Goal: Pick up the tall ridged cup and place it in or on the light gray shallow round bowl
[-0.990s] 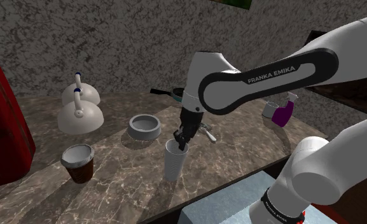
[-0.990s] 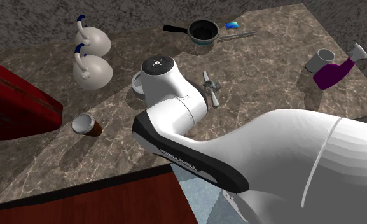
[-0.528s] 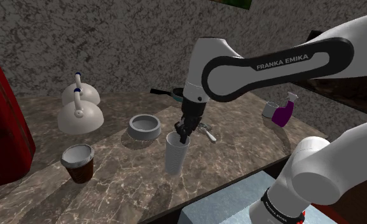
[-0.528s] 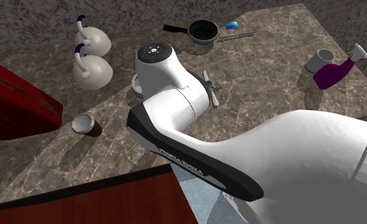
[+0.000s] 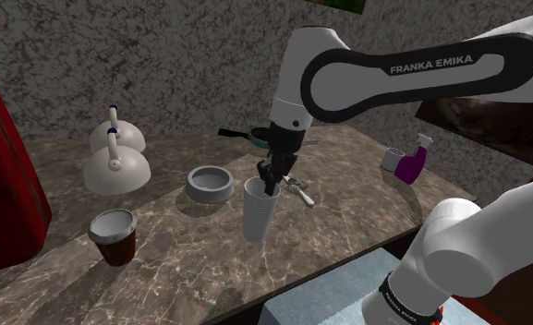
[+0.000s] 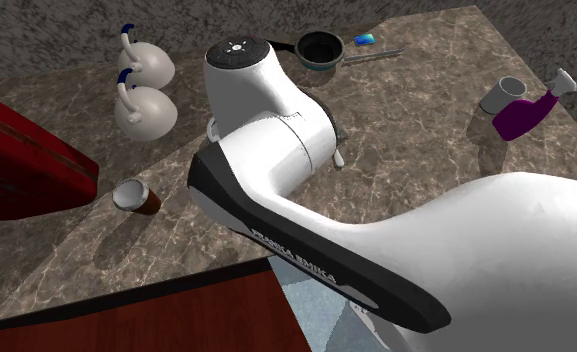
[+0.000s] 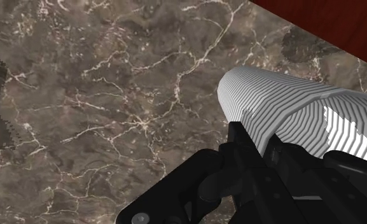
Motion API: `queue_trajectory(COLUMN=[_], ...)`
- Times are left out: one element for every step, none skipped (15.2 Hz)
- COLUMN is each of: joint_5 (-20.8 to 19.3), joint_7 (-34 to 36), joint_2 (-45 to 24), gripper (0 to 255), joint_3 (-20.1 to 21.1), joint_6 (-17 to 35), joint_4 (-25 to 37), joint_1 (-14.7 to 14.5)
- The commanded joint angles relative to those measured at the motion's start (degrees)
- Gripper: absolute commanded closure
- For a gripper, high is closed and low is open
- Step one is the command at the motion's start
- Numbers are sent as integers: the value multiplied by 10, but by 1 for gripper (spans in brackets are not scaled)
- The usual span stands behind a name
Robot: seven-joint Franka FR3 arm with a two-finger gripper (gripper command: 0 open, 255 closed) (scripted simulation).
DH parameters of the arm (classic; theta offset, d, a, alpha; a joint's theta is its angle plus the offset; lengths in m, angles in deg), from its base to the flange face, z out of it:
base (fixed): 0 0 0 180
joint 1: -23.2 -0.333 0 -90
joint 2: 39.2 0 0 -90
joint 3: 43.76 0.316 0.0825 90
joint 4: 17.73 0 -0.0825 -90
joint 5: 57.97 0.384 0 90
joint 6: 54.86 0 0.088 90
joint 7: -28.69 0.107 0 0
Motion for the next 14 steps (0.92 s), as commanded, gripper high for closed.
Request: queue_trajectory(joint_5=[-2,-3,-3,-4,-5,-6,-13,-19,-25,-32,-38,-44,-50,-55], joint_7=[2,3,4,5,5,6,1,-3,-7,-11,-14,-17,-20,-23], joint_2=[1,3,4,6,7,8,-12,-32,-51,-71,-91,-111,-131,-151], gripper=[255,255,255,255,255,255,255,255,255,255,255,255,255,255], joint_3=[-1,-2,-3,-4,-5,-6,-10,-13,-15,-18,-21,-23,-25,-28], joint_6=[-15,-23,-31,-39,-47,-55,-54,-55,-56,-57,-59,-61,-65,-68], joint_4=[14,20,27,34,40,47,65,85,104,124,145,167,189,212], joint_1=[0,1,1,1,2,2,8,14,20,25,29,34,38,42])
